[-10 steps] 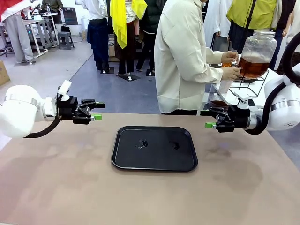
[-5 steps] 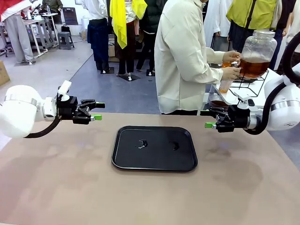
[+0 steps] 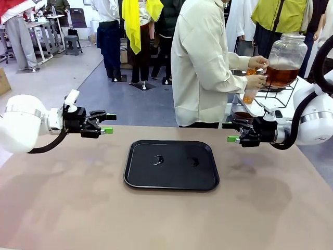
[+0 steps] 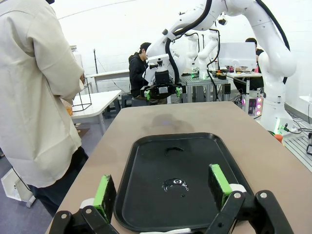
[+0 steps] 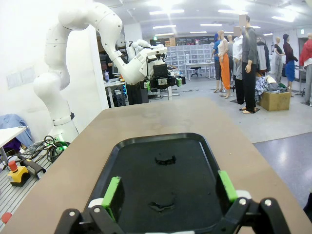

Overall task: Pour the drink into the iced cup.
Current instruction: Open the gripper to release the iced cup you were holding.

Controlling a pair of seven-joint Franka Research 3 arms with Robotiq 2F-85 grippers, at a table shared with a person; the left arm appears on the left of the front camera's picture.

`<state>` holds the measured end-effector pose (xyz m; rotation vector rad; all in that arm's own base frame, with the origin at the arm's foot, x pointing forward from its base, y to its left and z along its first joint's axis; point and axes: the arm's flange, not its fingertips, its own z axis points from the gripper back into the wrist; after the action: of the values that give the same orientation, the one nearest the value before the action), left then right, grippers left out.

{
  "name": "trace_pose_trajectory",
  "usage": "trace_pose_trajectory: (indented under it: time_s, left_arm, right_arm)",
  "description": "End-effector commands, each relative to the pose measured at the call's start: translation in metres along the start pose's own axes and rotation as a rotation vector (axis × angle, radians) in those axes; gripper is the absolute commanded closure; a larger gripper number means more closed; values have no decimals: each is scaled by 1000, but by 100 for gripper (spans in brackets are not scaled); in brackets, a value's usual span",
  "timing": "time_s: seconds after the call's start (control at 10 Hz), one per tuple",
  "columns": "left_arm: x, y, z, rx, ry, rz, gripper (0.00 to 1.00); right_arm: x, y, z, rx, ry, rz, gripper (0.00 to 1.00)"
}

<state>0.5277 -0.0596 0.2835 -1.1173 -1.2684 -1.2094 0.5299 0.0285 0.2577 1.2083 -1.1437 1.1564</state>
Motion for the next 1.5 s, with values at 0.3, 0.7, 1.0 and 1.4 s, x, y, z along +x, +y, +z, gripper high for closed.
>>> trace_pose_trajectory:
  time_s: [0.3,0.7,1.0,1.4]
  left_arm:
    - [1,0,0,-3,-4,-2,0]
    - [1,0,0,-3,-4,-2,0]
    - [1,0,0,-3,-4,-2,0]
    - [1,0,0,-3,-4,-2,0]
  right_arm:
    - [2,-1,-1,3,0,3,0]
    - [2,-1,-1,3,0,3,0]
    - [2,-1,-1,3,0,3,0]
    - [2,-1,-1,3,0,3,0]
